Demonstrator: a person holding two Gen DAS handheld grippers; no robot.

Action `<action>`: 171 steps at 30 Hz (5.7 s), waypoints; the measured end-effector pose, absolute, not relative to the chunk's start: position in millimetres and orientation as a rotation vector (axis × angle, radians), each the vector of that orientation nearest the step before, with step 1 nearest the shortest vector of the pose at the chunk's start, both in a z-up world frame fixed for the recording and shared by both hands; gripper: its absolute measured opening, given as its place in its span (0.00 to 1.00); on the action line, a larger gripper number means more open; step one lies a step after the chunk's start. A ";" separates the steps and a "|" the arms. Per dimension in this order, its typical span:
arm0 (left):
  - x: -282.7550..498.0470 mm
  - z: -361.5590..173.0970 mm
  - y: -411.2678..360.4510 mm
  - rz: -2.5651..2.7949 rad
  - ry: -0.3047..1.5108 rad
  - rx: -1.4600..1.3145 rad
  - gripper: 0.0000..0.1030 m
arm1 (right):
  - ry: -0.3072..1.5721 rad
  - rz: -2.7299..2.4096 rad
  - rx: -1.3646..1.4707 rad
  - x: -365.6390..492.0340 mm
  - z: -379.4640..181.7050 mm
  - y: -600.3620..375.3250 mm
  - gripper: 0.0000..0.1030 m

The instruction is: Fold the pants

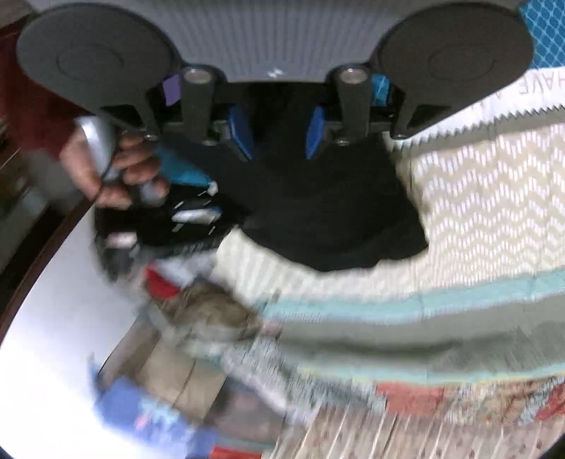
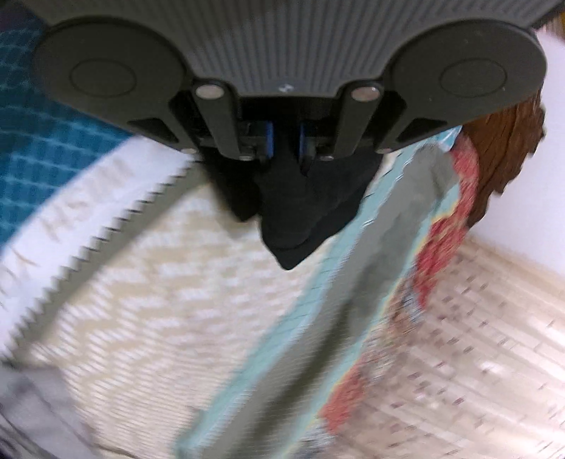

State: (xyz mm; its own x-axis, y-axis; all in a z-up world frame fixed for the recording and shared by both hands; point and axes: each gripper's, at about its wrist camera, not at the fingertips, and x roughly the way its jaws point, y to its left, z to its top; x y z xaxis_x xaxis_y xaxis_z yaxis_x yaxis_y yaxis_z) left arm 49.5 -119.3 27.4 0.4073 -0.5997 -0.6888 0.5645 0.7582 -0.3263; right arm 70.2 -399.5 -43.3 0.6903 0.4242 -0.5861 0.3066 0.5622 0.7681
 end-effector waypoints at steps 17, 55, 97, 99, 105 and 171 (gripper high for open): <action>49.6 11.3 -125.8 -0.700 0.941 0.006 0.35 | 0.767 0.151 0.672 14.0 -13.8 -335.9 0.44; 30.7 28.5 -67.2 -0.338 0.976 0.049 0.59 | 0.815 0.089 0.589 -22.3 -12.2 -298.2 0.45; 34.4 18.5 -62.3 -0.299 0.991 0.034 1.00 | 0.753 0.004 0.776 -42.8 -10.0 -343.5 0.69; 34.3 18.5 -61.2 -0.297 0.992 0.028 1.00 | 0.752 0.003 0.778 -43.0 -9.9 -343.2 0.69; 31.6 19.1 -61.1 -0.273 0.992 0.037 1.00 | 0.756 0.001 0.787 -41.8 -12.4 -344.9 0.70; 34.7 14.3 -41.6 -0.211 1.026 0.026 1.00 | 0.718 0.012 0.804 -44.6 -15.1 -340.2 0.84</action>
State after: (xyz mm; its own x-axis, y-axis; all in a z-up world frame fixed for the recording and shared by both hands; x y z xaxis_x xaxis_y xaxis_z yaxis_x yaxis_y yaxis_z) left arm 34.7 -41.6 14.3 0.5001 -0.1622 -0.8506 0.1868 0.9794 -0.0770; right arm -44.6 -340.2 -15.1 0.7659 0.2721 -0.5826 0.2516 0.7070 0.6610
